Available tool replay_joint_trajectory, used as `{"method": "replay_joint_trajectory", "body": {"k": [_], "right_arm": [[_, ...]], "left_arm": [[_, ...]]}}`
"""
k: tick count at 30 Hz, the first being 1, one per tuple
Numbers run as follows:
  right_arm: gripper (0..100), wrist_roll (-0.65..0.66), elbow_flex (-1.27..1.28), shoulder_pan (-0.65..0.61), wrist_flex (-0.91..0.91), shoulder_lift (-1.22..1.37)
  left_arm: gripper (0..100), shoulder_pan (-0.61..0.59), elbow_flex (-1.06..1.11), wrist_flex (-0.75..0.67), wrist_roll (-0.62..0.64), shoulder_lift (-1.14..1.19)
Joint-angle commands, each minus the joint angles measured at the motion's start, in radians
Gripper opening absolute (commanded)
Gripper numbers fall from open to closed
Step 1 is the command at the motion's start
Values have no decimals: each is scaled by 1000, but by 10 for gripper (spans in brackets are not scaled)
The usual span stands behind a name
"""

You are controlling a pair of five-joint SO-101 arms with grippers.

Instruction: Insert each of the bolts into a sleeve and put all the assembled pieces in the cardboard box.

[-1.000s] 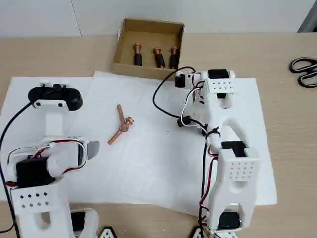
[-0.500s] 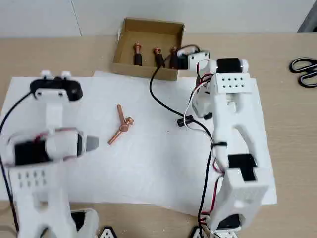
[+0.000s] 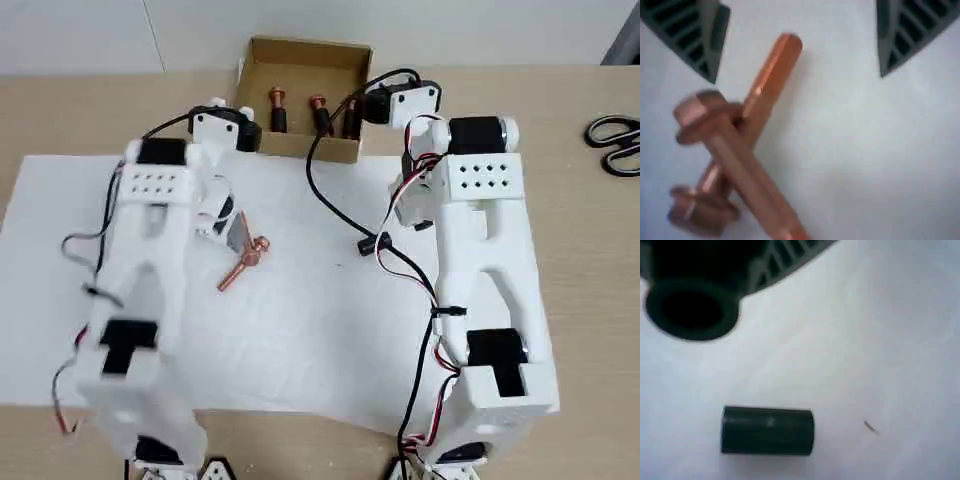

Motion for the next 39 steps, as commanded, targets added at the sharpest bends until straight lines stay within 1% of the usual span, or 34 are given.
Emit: {"method": "replay_joint_trajectory", "body": {"k": [1,6,10,12,14,19,22,26,27,29,32,35,39], "right_arm": [[4,-11,-5,7,12,-64],[4,-11,-5,5,12,-64],[4,-11,-5,2,12,-64],[4,-11,-5,2,12,-64],[4,-11,-5,2,12,-64],[4,-11,-5,2,12,-61],[4,-11,-5,4,12,-62],[4,-11,-5,8,12,-64],[4,-11,-5,8,12,-64],[4,-11,-5,8,12,-64],[4,-9,-5,13,12,-65],[4,-9,-9,45,12,-67],[4,-9,-9,102,12,-107]], "left_arm": [[194,11,-173,-12,64,120],[194,11,-321,-12,173,255],[193,11,-364,-12,233,330],[180,11,-367,-14,242,362],[147,15,-369,-14,241,391],[2,46,-371,-11,238,422],[5,71,-398,28,238,411],[5,87,-532,149,235,345],[5,87,-576,169,221,322],[5,86,-630,173,147,273],[5,84,-631,175,58,186],[5,83,-582,175,-15,87],[5,109,-450,175,-137,-49]]}}
